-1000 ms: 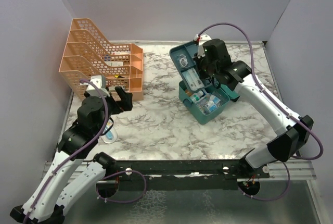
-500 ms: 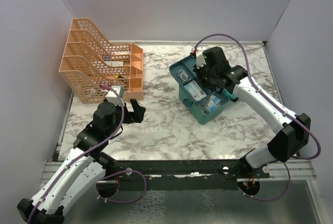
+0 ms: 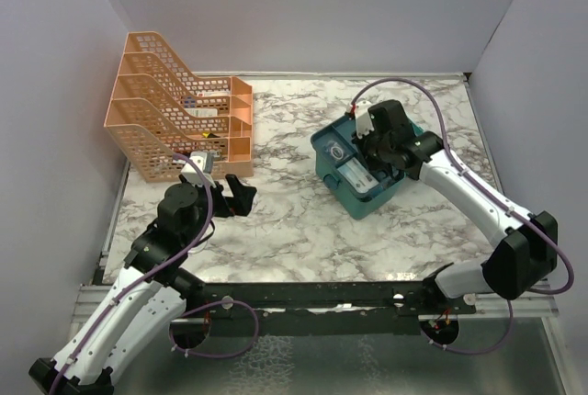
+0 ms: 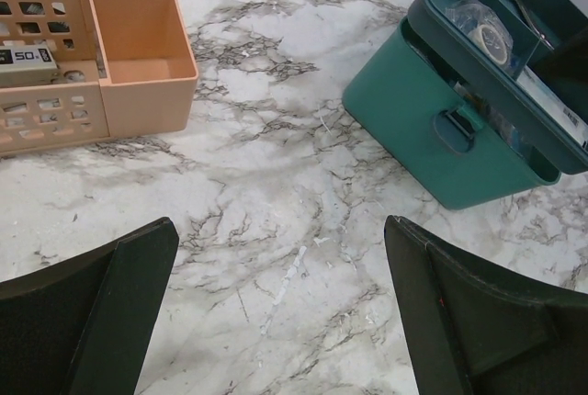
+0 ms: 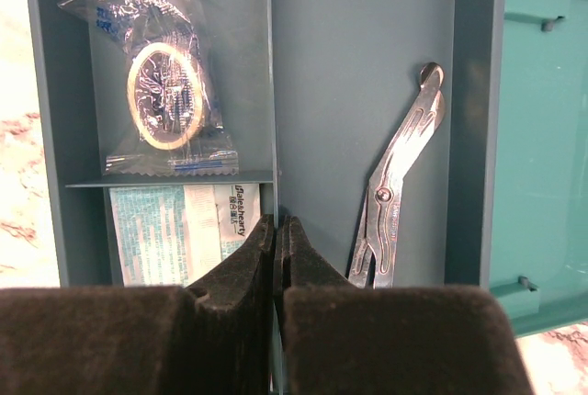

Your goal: Organize the medicine kit

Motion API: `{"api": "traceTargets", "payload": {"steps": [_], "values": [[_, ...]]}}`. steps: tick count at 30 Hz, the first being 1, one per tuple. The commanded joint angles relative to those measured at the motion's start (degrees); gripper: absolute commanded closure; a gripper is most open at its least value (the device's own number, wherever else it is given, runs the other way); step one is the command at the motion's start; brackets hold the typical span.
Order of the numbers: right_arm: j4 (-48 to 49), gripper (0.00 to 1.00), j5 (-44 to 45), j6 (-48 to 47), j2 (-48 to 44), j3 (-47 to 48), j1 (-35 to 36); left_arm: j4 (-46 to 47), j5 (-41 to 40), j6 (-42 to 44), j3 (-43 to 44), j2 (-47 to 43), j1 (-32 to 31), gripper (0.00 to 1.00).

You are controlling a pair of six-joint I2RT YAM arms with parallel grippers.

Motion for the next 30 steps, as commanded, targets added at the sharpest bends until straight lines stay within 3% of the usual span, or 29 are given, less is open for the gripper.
{"api": "traceTargets", "payload": {"steps": [1, 30], "values": [[4.8, 0.99, -2.1, -3.6, -3.8, -2.1, -2.4, 1.9, 2.7, -0.4, 0.0, -0.6, 0.2, 0.01], [11.3, 0.99, -4.5, -5.7, -1.7, -9.5, -4.2, 2.0, 1.7, -1.2, -0.2, -0.1, 0.2, 0.01]]}}
